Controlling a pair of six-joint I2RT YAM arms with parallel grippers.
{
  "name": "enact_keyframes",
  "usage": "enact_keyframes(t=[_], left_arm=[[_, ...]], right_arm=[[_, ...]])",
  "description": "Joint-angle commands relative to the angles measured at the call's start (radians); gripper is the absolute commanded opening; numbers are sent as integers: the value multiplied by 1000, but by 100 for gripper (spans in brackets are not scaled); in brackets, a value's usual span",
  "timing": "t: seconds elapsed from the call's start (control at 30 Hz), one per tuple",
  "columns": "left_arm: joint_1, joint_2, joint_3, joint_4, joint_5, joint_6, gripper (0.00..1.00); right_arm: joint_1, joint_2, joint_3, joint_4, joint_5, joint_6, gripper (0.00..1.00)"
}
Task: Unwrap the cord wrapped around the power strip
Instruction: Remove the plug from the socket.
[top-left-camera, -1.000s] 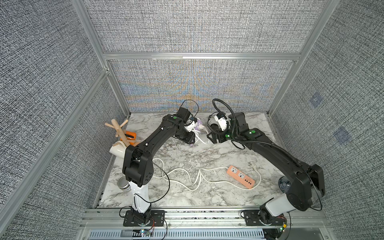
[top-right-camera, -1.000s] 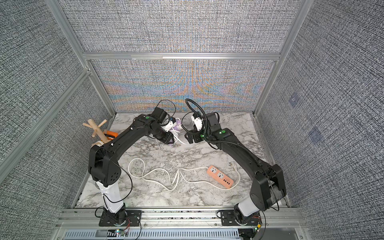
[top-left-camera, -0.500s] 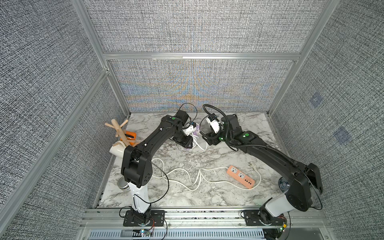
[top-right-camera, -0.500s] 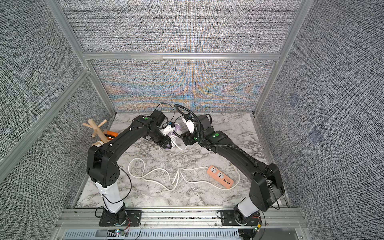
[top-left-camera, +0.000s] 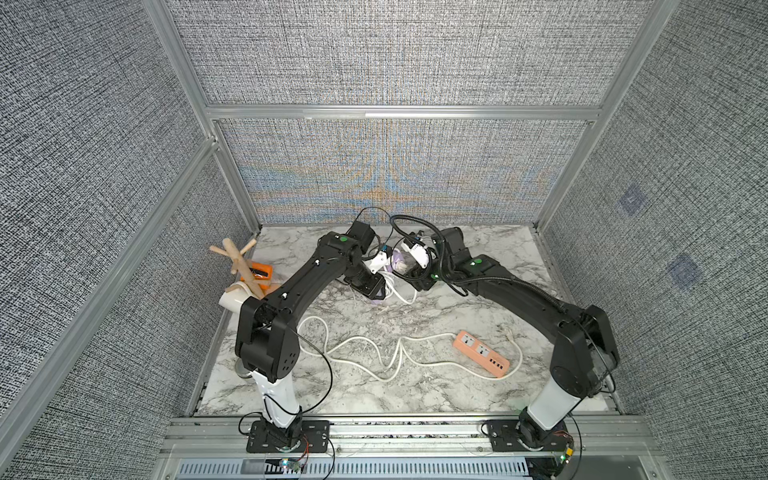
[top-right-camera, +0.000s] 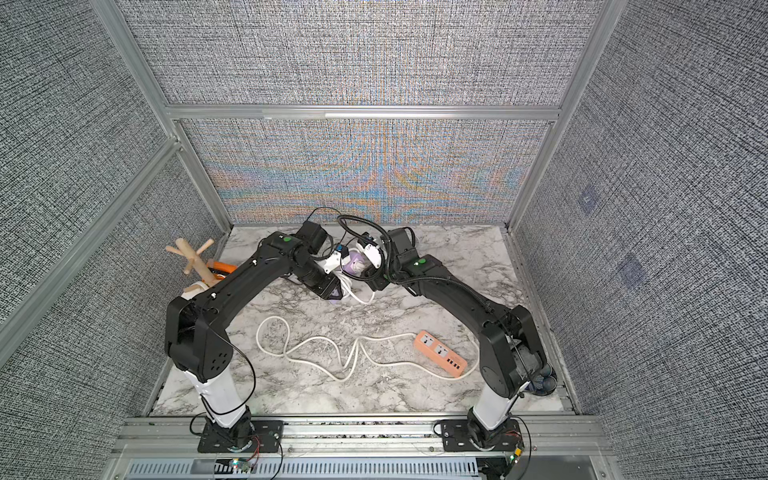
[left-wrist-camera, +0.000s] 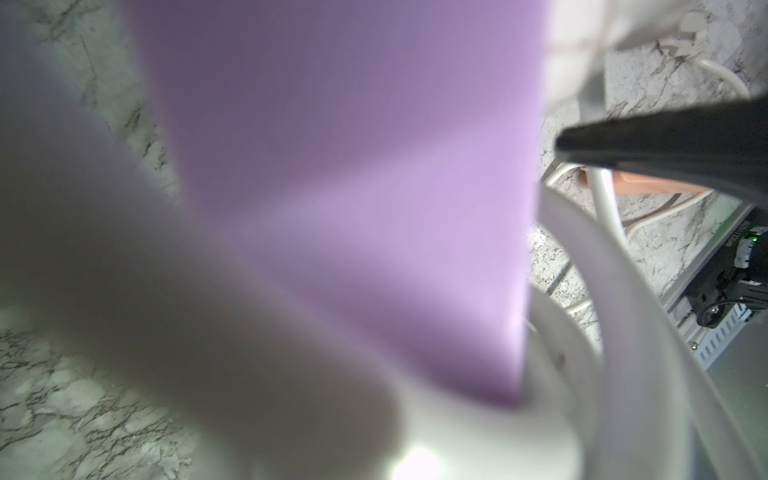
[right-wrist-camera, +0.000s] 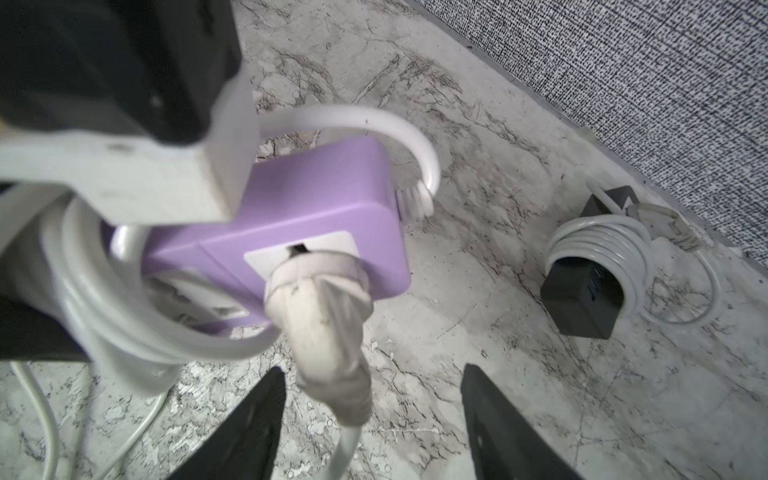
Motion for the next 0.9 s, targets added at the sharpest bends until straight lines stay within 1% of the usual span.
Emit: enact_keyframes(t=[0.0,0.07,0.1,0.13,0.2,0.33,0.47,0.63,0.73,0.8,0.87], left_arm=[[0,-13,-4,21,21,18,0],[0,-11,-2,19,17,16,0],[0,-11,-1,21,17,13,0],[0,-10,1,23,19,10,0],[0,-7,4,28,12,3,0],[0,-3,-5,48,-25,-21,0],[2,14,4,63,-65,-68,0],[8,50,22,45,-133,-103,0],[9,60,28,42,-171,-114,0],[9,63,31,40,-188,-118,0],[8,63,28,47,-194,-128,0]], right_arm=[[1,1,9,67,-54,-9,53],[2,-8,-3,85,-68,0,36],[1,-10,-7,104,-82,20,26],[1,-9,-9,119,-107,45,20],[1,-10,-23,150,-157,82,13],[-5,-45,-118,244,-176,100,1],[-15,-72,-151,250,-186,102,0],[-55,-139,-257,364,-237,138,0],[-61,-143,-266,363,-188,162,0],[-37,-134,-247,325,-125,142,0],[-17,-139,-248,321,-102,123,0]])
